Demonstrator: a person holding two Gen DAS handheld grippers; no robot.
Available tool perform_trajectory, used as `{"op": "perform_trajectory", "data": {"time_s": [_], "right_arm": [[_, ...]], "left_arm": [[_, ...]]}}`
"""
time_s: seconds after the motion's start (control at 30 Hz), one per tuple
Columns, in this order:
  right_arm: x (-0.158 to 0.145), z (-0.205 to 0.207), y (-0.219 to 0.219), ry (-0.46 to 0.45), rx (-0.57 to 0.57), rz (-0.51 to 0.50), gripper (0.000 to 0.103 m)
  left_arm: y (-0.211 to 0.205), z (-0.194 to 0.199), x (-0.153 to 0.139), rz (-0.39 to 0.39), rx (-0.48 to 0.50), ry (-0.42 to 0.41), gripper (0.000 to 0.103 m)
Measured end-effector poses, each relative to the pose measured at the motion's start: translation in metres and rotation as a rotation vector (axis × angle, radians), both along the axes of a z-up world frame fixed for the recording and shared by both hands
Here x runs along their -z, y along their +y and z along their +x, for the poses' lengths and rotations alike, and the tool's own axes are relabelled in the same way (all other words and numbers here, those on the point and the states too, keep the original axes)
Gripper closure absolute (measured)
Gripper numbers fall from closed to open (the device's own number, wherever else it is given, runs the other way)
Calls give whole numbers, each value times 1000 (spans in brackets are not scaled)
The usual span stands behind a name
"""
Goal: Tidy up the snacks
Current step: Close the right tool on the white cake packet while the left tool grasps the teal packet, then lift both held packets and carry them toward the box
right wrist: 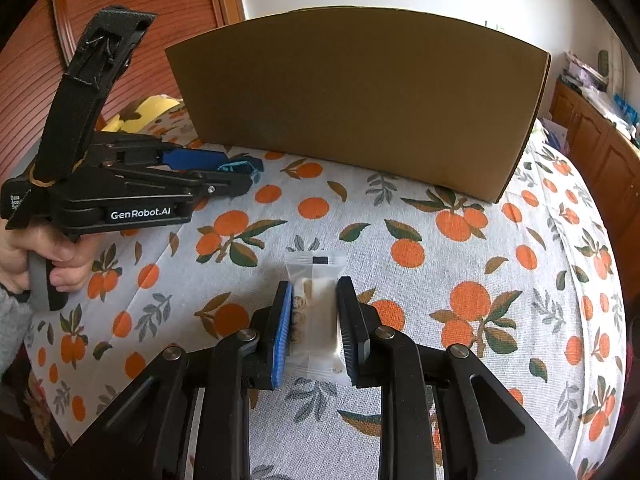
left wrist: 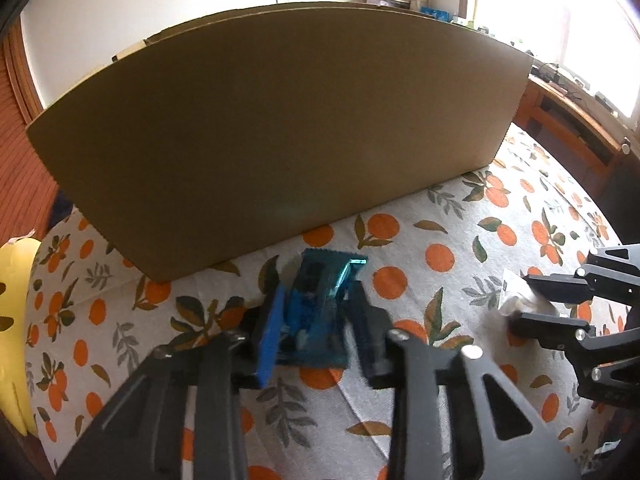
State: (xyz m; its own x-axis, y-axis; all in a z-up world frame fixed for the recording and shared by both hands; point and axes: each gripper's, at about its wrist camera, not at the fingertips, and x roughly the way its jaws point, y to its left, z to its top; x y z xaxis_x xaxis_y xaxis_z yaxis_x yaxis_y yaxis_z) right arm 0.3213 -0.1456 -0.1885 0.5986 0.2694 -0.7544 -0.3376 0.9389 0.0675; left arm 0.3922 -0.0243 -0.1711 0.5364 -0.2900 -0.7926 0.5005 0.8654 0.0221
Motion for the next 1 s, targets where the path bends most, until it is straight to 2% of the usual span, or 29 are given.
{"op": "perform_trajectory", "data": {"time_s": [0.2,0.47,1.0], "right_arm": [[0,1,0,0,0,-3,82],[0,1,0,0,0,-2,82],[1,1,1,-3,1,-5,83]], "left_arm": [[7,-10,-2,13,-19,-22,80],[26,-32,-22,-54,-58,-49,81],[40,-67,-48,-69,-110,-90,80]]}}
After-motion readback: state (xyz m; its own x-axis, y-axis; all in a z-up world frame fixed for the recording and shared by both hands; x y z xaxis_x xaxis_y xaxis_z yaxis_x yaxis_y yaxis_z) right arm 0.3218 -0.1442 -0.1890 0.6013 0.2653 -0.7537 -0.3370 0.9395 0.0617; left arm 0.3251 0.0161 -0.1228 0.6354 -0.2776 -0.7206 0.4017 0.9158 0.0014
